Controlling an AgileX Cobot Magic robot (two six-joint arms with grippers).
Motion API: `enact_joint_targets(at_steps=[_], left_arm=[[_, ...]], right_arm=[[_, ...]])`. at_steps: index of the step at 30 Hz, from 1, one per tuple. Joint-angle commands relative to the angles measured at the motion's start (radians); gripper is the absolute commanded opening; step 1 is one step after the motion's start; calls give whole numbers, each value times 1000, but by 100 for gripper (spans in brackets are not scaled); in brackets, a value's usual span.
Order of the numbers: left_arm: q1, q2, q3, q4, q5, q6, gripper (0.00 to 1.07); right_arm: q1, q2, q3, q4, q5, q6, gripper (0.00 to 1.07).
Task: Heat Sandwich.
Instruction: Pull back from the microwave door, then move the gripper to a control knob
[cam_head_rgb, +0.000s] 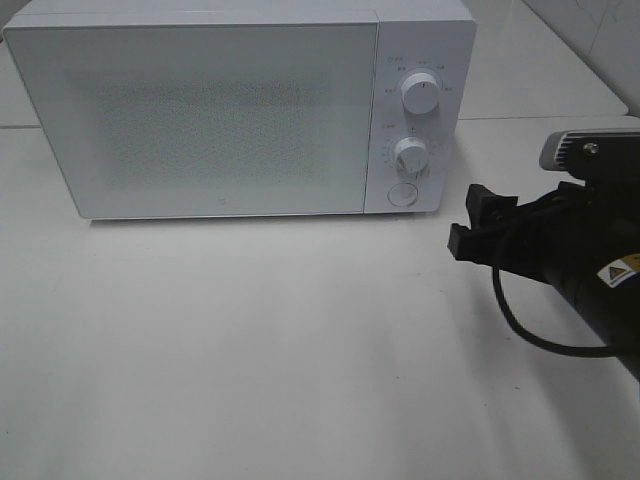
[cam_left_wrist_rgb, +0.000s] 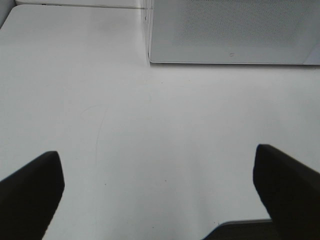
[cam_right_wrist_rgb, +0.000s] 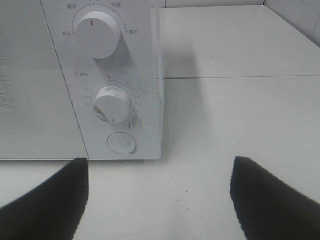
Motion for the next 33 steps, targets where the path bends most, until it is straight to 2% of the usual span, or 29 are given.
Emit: enact_joint_targets(at_steps=[1,10,26,33], left_arm=[[1,-16,3,-10,-13,1,97],[1,-16,3,-10,-13,1,97],[1,-16,3,-10,-13,1,97],[1,-16,3,-10,-13,1,97]], right_arm=[[56,37,-43,41,-32,-15,76],[125,141,-137,88,-53,-15,76],[117,282,-254,79,-75,-20,77],[59,316,-293,55,-47,-40,77]])
